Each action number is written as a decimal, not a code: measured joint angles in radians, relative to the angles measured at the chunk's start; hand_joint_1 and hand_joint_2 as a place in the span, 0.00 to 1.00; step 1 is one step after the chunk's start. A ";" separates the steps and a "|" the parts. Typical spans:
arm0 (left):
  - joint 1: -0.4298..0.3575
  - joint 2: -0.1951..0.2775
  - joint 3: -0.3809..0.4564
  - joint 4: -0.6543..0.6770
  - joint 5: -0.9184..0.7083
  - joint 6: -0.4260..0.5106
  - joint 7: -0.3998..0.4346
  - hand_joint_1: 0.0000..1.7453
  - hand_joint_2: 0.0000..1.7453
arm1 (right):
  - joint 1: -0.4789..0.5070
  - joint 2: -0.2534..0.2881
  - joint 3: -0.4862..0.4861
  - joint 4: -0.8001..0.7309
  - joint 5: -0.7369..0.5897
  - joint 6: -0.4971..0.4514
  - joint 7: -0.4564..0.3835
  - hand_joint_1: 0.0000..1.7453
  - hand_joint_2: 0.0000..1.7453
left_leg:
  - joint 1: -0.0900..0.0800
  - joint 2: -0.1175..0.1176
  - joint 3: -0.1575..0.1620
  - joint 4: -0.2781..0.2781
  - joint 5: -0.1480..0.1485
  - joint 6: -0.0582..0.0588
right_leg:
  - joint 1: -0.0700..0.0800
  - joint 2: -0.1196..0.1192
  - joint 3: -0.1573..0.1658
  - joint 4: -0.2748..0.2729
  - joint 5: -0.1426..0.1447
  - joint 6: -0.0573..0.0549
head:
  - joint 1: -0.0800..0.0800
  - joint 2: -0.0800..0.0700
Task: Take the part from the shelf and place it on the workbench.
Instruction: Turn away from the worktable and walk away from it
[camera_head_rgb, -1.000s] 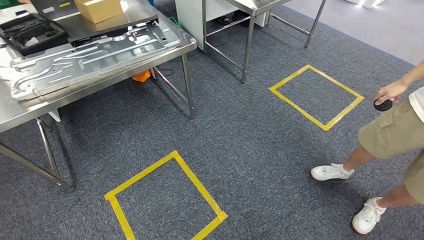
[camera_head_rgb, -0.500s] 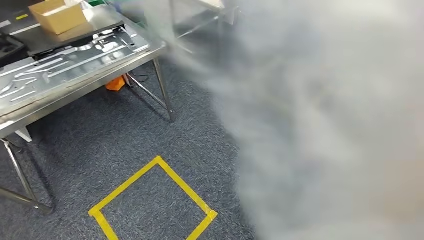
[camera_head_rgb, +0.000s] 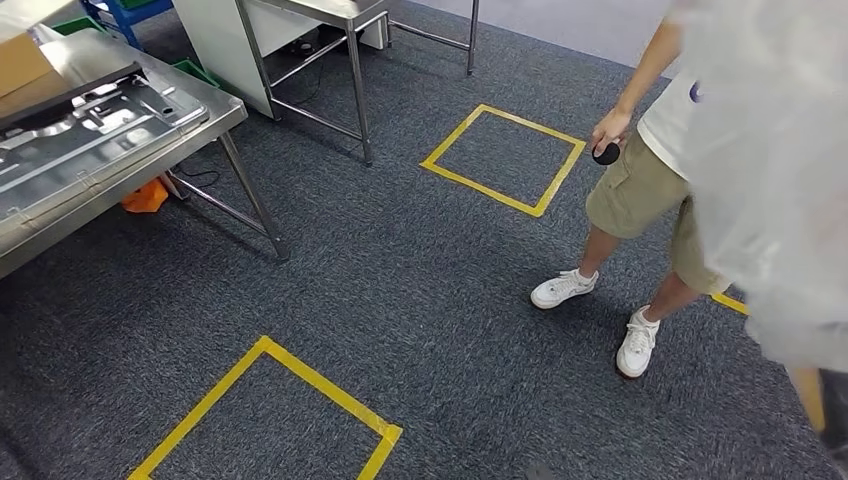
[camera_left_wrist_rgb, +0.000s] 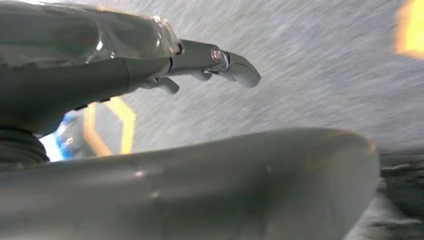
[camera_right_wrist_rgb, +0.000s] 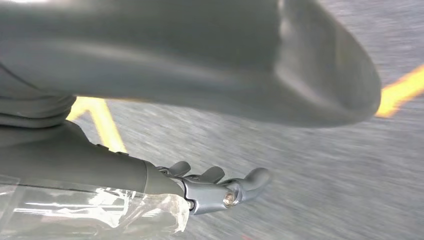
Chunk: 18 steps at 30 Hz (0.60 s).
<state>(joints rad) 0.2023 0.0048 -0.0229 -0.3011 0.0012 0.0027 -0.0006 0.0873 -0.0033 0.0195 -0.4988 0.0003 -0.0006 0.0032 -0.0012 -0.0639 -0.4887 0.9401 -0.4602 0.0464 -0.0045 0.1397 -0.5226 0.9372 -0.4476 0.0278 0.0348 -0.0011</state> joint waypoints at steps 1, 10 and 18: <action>-0.026 -0.002 0.000 -0.019 0.000 0.000 0.000 0.00 0.00 | 0.029 0.000 0.000 0.020 0.000 0.000 0.002 0.00 0.00 | 0.001 0.010 -0.001 0.000 0.001 0.003 | -0.001 0.007 -0.001 0.001 0.001 0.004 | 0.001 0.000; -0.203 -0.008 0.003 -0.203 -0.001 0.001 -0.005 0.00 0.00 | 0.212 -0.001 0.000 0.208 0.000 0.000 0.005 0.00 0.00 | -0.005 0.085 -0.010 -0.005 0.007 0.029 | 0.003 -0.128 -0.150 0.319 -0.144 0.019 | 0.003 0.000; -0.061 -0.008 0.004 -0.163 0.001 0.000 0.003 0.00 0.00 | 0.060 -0.002 0.000 0.156 0.001 0.000 -0.004 0.00 0.00 | -0.010 0.160 0.003 -0.004 -0.008 0.003 | 0.010 -0.180 0.031 -0.005 -0.023 -0.010 | 0.007 0.000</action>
<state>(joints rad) 0.1412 -0.0034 -0.0194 -0.4640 0.0019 0.0027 0.0020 0.1471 -0.0052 0.0191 -0.3431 0.0009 -0.0004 -0.0011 -0.0113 0.0960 -0.4854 0.9366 -0.4681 0.0499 0.0058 -0.0401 -0.4914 0.9325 -0.4705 0.0180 0.0420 -0.0011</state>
